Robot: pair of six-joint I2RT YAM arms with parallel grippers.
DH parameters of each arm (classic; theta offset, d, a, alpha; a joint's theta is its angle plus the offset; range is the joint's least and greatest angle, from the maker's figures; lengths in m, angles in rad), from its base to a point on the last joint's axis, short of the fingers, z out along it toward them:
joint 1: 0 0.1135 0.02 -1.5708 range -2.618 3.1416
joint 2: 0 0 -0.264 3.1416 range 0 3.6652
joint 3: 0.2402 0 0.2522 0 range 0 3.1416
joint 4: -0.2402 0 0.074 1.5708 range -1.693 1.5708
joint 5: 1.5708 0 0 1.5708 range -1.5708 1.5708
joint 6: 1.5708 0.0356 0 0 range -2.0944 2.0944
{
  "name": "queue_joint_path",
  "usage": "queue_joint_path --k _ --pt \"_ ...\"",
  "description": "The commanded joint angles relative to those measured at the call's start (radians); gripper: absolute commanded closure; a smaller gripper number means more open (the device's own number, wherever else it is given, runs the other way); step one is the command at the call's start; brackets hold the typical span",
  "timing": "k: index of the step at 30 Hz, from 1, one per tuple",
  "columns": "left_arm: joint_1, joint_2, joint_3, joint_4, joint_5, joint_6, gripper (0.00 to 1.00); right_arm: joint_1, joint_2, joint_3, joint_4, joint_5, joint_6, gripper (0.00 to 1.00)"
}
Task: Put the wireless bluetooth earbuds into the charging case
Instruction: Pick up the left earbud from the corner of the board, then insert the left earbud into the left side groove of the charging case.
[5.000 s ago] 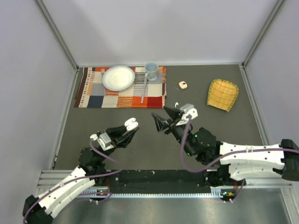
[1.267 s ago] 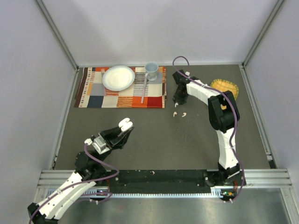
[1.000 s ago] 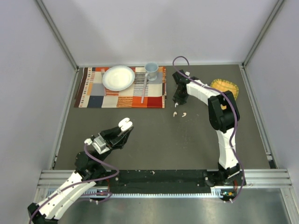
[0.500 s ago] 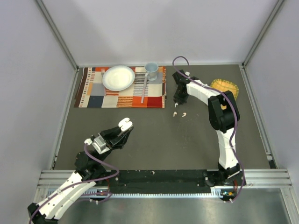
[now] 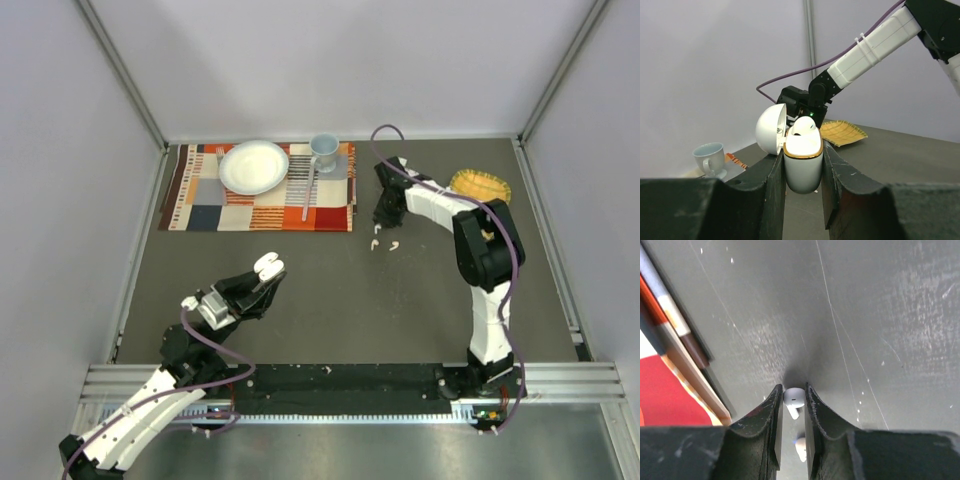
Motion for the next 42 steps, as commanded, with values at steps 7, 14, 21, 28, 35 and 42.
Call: queue_joint_path --k 7,14,21,28,35,42 --pt "-0.001 -0.007 -0.047 0.017 -0.017 0.002 1.00 0.047 -0.305 -0.251 0.302 -0.023 -0.076 1.00" --pt "-0.001 -0.010 -0.046 0.023 -0.009 -0.007 1.00 0.068 -0.505 -0.510 0.673 -0.106 -0.038 1.00" --pt "-0.001 0.001 -0.049 0.040 -0.005 -0.013 1.00 0.145 -0.733 -0.725 0.913 -0.072 -0.070 1.00" --pt "-0.001 0.032 -0.056 0.072 0.006 -0.024 1.00 0.227 -0.914 -0.843 1.057 -0.031 -0.085 1.00" --pt "-0.001 0.070 -0.059 0.114 0.014 -0.024 1.00 0.342 -1.042 -0.883 1.125 0.014 -0.159 1.00" --pt "-0.001 0.107 -0.056 0.138 0.024 -0.024 1.00 0.467 -1.115 -0.901 1.189 0.049 -0.229 1.00"
